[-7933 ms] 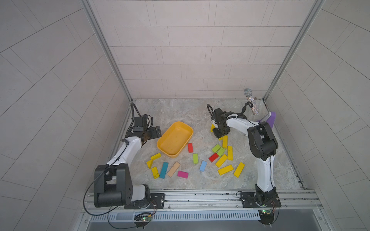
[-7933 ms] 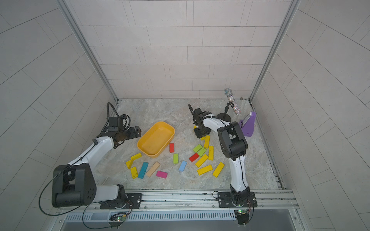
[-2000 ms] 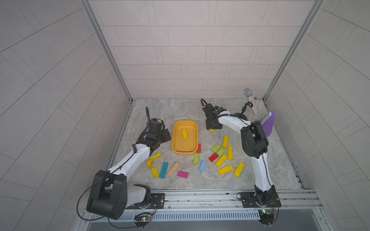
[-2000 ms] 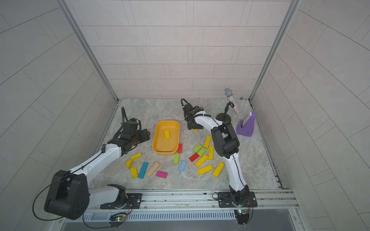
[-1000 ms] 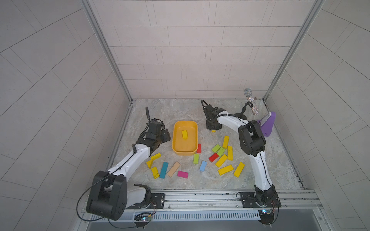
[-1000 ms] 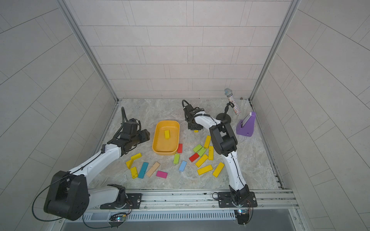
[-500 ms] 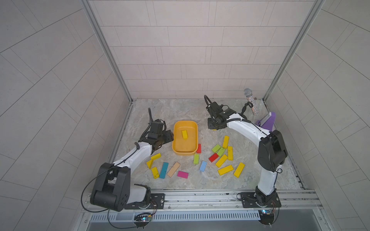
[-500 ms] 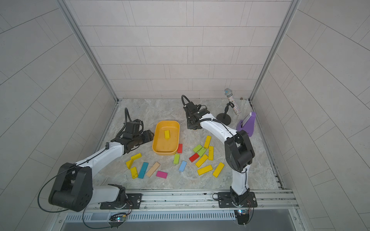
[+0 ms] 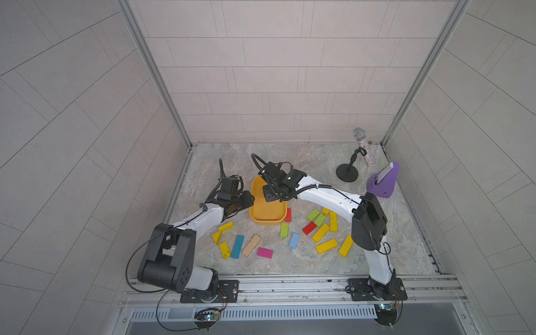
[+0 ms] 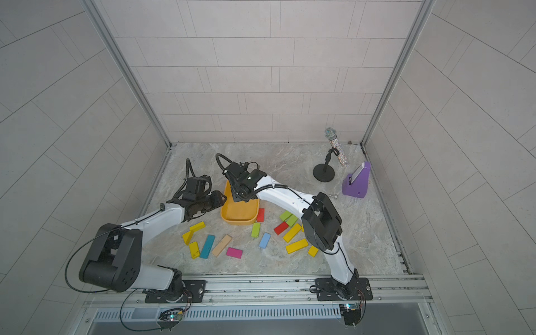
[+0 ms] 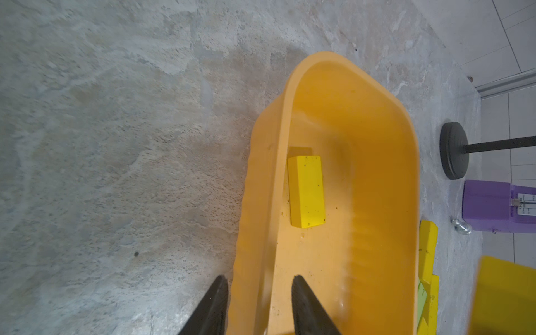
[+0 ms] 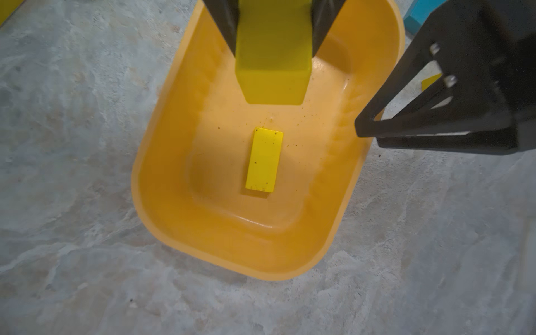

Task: Pick out the yellow building blocks
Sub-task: Place the building block in the storage box.

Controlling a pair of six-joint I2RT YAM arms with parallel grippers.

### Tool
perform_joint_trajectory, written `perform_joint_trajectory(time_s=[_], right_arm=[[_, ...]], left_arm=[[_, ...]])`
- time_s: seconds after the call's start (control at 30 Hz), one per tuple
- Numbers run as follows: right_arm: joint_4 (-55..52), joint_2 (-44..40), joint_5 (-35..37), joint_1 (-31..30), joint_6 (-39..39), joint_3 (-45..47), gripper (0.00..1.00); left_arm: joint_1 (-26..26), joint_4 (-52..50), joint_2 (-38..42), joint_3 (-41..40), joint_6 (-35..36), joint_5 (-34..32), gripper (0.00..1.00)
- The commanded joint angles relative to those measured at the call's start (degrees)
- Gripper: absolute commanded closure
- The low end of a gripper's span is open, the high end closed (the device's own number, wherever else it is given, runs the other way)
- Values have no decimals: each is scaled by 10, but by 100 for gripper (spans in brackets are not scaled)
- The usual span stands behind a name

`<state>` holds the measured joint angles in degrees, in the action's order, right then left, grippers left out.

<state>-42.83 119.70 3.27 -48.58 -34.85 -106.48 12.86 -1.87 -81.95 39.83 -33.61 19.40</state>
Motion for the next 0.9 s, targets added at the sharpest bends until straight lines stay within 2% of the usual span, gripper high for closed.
perform_joint_trajectory(time_s=[0.0, 0.27, 0.67, 0.8, 0.87], right_arm=[[-33, 33, 25, 7, -17, -35, 80], [-53, 106, 105, 22, -7, -100, 80], [-84, 185, 96, 31, 1, -182, 79], [-83, 193, 97, 31, 2, -186, 77], [-83, 197, 97, 31, 3, -187, 73]], left_arm=[[-4, 11, 1, -13, -8, 4, 60], [-3, 19, -5, -17, -13, 18, 63], [-3, 26, -19, -15, -18, 26, 66], [-3, 24, -19, -16, -17, 25, 68], [-2, 24, -19, -16, -18, 24, 68]])
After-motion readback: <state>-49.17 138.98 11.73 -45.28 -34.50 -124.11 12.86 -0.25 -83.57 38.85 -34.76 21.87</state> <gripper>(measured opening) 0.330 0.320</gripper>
